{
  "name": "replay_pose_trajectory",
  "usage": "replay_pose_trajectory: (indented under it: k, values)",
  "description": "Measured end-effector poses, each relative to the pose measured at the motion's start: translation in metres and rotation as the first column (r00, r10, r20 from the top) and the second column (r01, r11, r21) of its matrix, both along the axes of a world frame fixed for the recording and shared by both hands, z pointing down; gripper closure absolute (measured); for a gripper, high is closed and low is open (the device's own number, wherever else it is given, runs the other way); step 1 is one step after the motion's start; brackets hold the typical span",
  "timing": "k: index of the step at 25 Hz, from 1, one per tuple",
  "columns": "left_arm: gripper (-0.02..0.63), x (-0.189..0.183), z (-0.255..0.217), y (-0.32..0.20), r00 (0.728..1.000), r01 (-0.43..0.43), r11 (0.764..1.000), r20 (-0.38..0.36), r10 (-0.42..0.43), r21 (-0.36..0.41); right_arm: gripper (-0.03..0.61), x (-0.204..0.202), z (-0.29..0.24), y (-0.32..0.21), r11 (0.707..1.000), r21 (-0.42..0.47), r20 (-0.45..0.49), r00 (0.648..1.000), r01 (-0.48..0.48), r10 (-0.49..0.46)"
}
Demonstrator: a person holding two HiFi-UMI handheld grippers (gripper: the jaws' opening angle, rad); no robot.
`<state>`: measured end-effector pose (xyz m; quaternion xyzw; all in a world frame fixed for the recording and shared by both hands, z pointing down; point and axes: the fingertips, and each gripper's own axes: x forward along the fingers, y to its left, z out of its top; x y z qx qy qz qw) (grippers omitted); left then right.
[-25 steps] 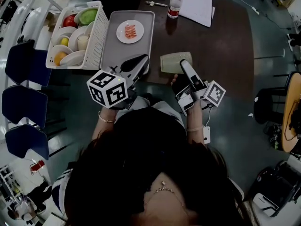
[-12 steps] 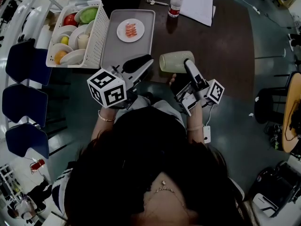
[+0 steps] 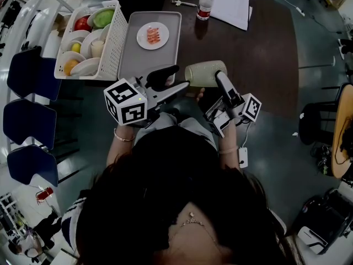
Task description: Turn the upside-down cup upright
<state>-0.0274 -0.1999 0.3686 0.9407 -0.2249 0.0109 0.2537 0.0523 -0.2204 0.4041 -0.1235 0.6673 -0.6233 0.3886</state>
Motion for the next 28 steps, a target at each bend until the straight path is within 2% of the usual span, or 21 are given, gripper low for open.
replay_pose_trajectory:
  k: [3,9,22,28]
  values:
    - [0.319,0.008,0.002,0.003,0.999,-0.037,0.999,0.007,0.037,-0.006,0.196,-0.002,0.001,0.002,1.000,-0.002,0.005,1.000,0.007,-0.007]
    - [0.268,0.024,0.005,0.004,0.996,-0.084,0.996,0.025,0.084,-0.009,0.196,-0.005,-0.001,0.004,1.000,0.002,0.022,1.000,0.020,-0.020]
    - [0.267,0.043,0.009,0.000,0.992,-0.113,0.994,0.063,0.113,-0.003,0.196,-0.012,-0.002,0.007,0.999,0.010,0.024,0.999,0.041,-0.041]
    - [0.267,0.047,0.018,-0.001,0.984,-0.110,0.993,0.146,0.103,0.037,0.196,-0.014,-0.001,0.007,0.999,0.010,0.028,0.999,0.041,-0.042]
